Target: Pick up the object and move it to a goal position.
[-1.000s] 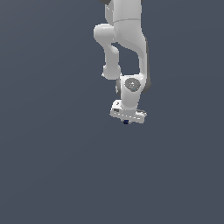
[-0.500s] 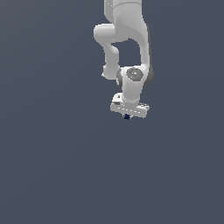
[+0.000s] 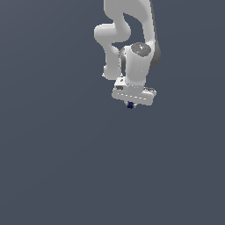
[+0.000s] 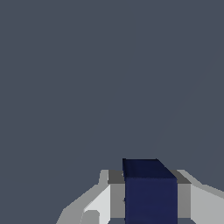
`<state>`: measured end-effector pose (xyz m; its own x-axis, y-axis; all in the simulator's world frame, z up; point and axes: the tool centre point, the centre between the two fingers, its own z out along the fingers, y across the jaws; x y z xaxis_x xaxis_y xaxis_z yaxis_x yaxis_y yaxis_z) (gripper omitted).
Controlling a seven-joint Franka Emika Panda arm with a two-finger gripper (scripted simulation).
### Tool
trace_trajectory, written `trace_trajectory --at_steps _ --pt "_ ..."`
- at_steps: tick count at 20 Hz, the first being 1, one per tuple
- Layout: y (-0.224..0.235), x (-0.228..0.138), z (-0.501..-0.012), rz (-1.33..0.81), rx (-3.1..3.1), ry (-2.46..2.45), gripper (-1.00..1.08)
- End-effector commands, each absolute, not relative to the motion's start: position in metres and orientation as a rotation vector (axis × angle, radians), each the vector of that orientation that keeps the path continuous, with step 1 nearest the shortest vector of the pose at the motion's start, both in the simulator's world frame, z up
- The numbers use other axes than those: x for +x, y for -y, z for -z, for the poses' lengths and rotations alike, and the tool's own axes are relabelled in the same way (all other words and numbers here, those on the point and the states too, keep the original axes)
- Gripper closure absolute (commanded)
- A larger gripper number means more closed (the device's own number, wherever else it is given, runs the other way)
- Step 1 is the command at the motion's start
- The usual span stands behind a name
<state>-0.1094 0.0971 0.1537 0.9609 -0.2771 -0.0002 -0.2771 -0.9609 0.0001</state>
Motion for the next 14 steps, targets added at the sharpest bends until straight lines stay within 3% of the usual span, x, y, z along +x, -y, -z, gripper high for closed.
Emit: trace_trajectory --at_steps 1,14 --pt "-0.099 -0.113 -0.181 0.0 3.11 0.44 1.08" --pt "-0.108 -0.127 -0.307 0.0 3.11 0.44 1.08"
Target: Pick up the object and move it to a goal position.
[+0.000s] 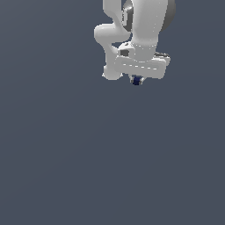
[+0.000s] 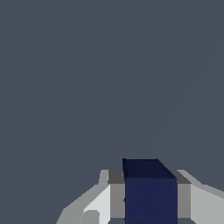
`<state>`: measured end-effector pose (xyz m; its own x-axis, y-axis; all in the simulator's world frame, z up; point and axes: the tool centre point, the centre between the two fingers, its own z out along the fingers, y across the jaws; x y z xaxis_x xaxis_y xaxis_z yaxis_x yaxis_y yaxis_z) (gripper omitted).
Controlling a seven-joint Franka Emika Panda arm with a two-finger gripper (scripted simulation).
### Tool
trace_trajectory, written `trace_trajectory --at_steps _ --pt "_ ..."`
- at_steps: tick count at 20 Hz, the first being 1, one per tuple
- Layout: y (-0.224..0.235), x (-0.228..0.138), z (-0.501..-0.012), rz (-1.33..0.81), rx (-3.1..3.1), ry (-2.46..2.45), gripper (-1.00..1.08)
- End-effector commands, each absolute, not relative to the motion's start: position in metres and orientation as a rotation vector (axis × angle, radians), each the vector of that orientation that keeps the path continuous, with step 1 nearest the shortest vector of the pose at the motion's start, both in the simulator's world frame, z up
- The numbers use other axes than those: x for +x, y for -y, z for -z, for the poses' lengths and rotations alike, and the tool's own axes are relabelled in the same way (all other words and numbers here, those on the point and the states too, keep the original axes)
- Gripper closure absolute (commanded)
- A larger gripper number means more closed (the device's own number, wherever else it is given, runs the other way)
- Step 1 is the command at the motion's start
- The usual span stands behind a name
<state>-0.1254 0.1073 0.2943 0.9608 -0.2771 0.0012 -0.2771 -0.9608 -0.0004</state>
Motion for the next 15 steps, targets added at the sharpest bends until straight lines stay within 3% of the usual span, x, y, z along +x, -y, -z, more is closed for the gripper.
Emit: trace_trajectory --at_steps 1,15 --pt "-0.109 -0.128 -0.314 0.0 -3.111 -0.44 1.08" --pt "-0.113 -0.13 -0.362 0.0 -3.111 -0.44 1.08"
